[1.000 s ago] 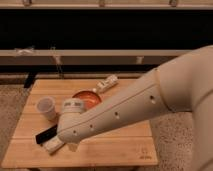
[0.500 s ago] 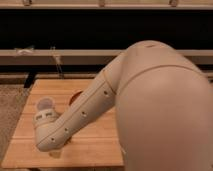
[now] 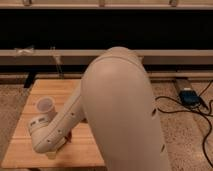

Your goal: Place the white sponge in the ceramic bowl

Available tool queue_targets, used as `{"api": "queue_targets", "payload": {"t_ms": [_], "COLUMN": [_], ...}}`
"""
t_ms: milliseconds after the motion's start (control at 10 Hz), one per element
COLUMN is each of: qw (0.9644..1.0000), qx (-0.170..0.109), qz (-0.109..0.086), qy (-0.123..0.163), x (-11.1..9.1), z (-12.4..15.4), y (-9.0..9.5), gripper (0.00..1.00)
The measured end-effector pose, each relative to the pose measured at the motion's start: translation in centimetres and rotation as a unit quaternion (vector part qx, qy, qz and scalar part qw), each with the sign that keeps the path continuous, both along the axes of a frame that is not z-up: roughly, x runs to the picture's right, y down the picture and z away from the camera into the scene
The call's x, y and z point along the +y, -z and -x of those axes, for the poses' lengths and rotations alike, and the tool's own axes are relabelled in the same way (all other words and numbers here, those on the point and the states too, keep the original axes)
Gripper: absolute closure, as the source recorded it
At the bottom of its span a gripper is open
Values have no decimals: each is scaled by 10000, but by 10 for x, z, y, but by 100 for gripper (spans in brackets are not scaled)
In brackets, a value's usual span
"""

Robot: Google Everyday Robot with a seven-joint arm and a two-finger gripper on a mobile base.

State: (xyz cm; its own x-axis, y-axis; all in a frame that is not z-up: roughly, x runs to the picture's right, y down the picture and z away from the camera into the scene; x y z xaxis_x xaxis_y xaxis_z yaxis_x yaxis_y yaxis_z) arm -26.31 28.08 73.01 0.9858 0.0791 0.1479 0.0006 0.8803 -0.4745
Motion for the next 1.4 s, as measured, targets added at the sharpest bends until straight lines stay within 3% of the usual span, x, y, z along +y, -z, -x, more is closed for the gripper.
{"api": "queue_targets", "payload": {"t_ms": [800, 900, 1400], "qw": [9999, 9999, 10000], "qx": [103, 96, 72], "qz": [-39, -31, 9], "qy": [-13, -8, 1], "x": [11, 12, 13], "z": [1, 2, 4], "y": [-18, -19, -24], "gripper": [21, 26, 76]}}
